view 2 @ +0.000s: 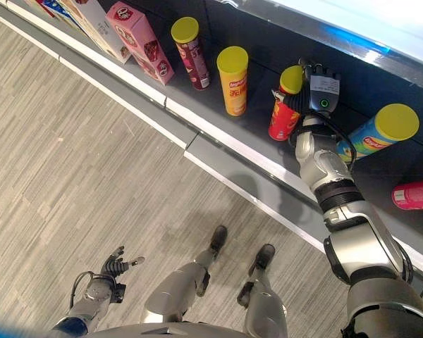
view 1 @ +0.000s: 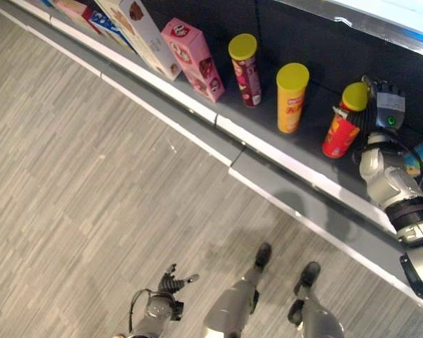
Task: Put the goods on the table back onto the shelves and tidy them up.
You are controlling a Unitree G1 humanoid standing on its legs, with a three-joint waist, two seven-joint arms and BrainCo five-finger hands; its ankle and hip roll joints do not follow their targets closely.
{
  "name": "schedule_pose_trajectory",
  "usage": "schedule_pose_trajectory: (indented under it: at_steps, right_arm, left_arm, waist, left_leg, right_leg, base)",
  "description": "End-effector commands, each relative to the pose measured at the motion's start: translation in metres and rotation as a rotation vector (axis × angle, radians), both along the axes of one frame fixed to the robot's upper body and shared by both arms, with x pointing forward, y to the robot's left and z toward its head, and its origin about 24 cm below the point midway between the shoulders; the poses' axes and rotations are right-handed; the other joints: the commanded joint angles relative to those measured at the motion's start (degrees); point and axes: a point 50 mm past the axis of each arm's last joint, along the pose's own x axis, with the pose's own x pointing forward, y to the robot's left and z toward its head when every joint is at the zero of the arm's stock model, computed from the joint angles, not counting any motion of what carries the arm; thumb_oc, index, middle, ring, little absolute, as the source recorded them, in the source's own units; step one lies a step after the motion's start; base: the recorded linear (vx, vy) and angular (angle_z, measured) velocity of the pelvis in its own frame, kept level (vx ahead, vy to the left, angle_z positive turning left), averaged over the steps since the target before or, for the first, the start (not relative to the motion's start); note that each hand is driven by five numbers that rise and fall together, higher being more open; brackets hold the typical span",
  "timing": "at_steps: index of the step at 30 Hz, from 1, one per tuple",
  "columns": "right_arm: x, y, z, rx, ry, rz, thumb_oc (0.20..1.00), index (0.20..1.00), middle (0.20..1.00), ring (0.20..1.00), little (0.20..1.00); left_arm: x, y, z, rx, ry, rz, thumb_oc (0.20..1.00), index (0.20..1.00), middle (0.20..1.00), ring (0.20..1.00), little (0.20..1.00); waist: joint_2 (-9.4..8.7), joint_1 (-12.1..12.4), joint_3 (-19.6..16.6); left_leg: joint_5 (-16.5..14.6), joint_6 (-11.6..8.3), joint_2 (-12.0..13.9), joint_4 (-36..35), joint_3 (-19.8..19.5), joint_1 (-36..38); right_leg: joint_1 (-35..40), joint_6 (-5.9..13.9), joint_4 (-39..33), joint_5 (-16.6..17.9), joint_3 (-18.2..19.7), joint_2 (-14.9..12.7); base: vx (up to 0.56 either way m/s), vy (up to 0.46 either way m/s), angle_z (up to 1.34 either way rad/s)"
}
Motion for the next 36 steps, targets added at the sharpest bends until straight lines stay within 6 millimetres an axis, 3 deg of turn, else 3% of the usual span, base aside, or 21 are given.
schedule_pose_trajectory:
  at_steps: [1,6,7,9,17,24,29,32,33,34,35,36]
  right_arm:
    - [0.001,0.006,0.039,-0.063,-0.115,0.028,0.2,0.2,0.2,0.2,0.2]
    - [0.0,0.009,0.038,-0.047,-0.129,0.04,0.228,0.228,0.228,0.228,0.228]
    - [0.0,0.013,0.036,-0.036,-0.128,0.052,0.777,0.777,0.777,0.777,0.777]
    - [0.0,0.014,0.033,-0.03,-0.124,0.054,1.0,1.0,1.0,1.0,1.0]
    - [-0.003,0.028,0.016,0.028,-0.111,0.11,1.0,1.0,1.0,1.0,1.0]
    - [-0.024,0.056,-0.013,0.115,-0.092,0.275,1.0,1.0,1.0,1.0,1.0]
    - [-0.045,0.064,-0.028,0.172,-0.038,0.4,1.0,1.0,1.0,1.0,1.0]
    - [-0.072,0.073,-0.064,0.407,0.239,0.653,1.0,1.0,1.0,1.0,1.0]
    - [-0.072,0.072,-0.064,0.408,0.241,0.652,1.0,1.0,1.0,1.0,1.0]
    - [-0.085,0.07,-0.084,0.519,0.421,0.752,1.0,1.0,1.0,1.0,1.0]
    - [-0.098,0.063,-0.117,0.618,0.618,0.77,1.0,1.0,1.0,1.0,1.0]
    - [-0.105,0.059,-0.132,0.648,0.712,0.77,1.0,1.0,1.0,1.0,1.0]
  left_arm:
    - [0.004,0.002,0.0,0.027,0.014,-0.028,1.0,1.0,1.0,1.0,1.0]
    - [0.005,0.002,0.0,0.024,0.013,-0.025,1.0,1.0,1.0,1.0,1.0]
    - [0.01,0.001,0.003,0.026,0.0,-0.025,1.0,1.0,1.0,1.0,1.0]
    - [0.013,0.001,0.004,0.027,-0.007,-0.028,1.0,1.0,1.0,1.0,1.0]
    - [0.015,0.003,0.004,0.043,0.009,-0.025,1.0,1.0,1.0,1.0,1.0]
    - [0.019,0.009,0.007,0.049,0.004,-0.007,1.0,1.0,1.0,1.0,1.0]
    - [0.017,0.016,0.008,0.057,0.008,0.017,1.0,1.0,1.0,1.0,1.0]
    - [0.008,0.028,0.007,0.085,0.028,0.022,1.0,1.0,1.0,1.0,1.0]
    - [0.008,0.027,0.007,0.085,0.029,0.021,1.0,1.0,1.0,1.0,1.0]
    - [0.004,0.033,0.007,0.098,0.053,-0.004,1.0,1.0,1.0,1.0,1.0]
    - [-0.001,0.035,0.004,0.105,0.082,-0.039,1.0,1.0,1.0,1.0,1.0]
    - [-0.003,0.035,0.003,0.108,0.097,-0.06,1.0,1.0,1.0,1.0,1.0]
  waist:
    - [-1.75,0.6,-1.3]
    - [-1.93,0.1,-1.4]
    - [-2.08,-0.1,-1.6]
    - [-2.12,-0.4,-1.5]
    - [-3.43,-1.5,-1.9]
    - [-6.53,-3.1,-3.7]
    - [-8.88,-4.9,-5.2]
    - [-11.44,-7.4,-6.6]
    - [-11.45,-7.2,-6.6]
    - [-12.43,-8.1,-7.2]
    - [-13.06,-8.9,-7.7]
    - [-13.23,-9.3,-7.9]
  left_leg:
    - [-6.3,-1.83,-0.5,0.3,5.4,1.4]
    - [-6.5,-1.65,-0.5,0.3,5.8,1.6]
    - [-6.7,-1.58,-0.4,0.3,6.2,1.8]
    - [-6.7,-1.52,-0.4,0.3,6.3,1.9]
    - [-7.0,-1.27,-0.2,0.3,7.1,2.3]
    - [-8.6,-0.31,0.3,0.3,9.4,4.7]
    - [-9.8,0.34,0.4,0.3,11.3,6.9]
    - [-11.0,1.02,0.5,0.3,13.9,8.9]
    - [-11.1,1.03,0.5,0.3,14.1,8.9]
    - [-11.5,1.27,0.5,0.3,15.6,9.8]
    - [-12.1,1.83,0.3,0.3,17.1,10.8]
    - [-12.3,2.06,0.2,0.3,17.7,11.2]
  right_leg:
    - [4.4,3.64,1.0,-7.7,4.3,-4.0]
    - [4.4,3.71,1.1,-7.6,4.9,-4.0]
    - [4.3,3.78,1.1,-7.5,5.1,-4.1]
    - [4.4,3.76,1.2,-7.6,5.1,-4.2]
    - [4.7,3.84,1.1,-7.0,4.8,-4.3]
    - [5.9,4.16,0.7,-6.2,6.1,-4.2]
    - [7.2,4.46,0.7,-5.8,7.3,-4.3]
    - [7.5,4.95,1.1,-4.9,9.4,-4.3]
    - [7.5,4.95,1.1,-4.9,9.5,-4.3]
    - [7.5,5.41,1.4,-4.5,10.5,-4.4]
    - [7.0,5.96,2.4,-3.8,12.1,-4.5]
    - [6.7,6.21,3.1,-3.5,12.8,-4.7]
  base:
    - [0.0,0.006,0.03]
    - [0.0,0.009,0.01]
    - [-0.01,0.04,-0.01]
    - [-0.02,0.035,-0.03]
    - [-0.05,0.044,-0.02]
    - [-0.01,0.069,-0.1]
    - [0.0,0.098,-0.2]
    - [-0.03,0.138,-0.27]
    - [-0.03,0.148,-0.55]
    - [-0.04,0.168,-0.68]
    - [-0.06,0.217,-0.64]
    - [-0.05,0.179,-0.52]
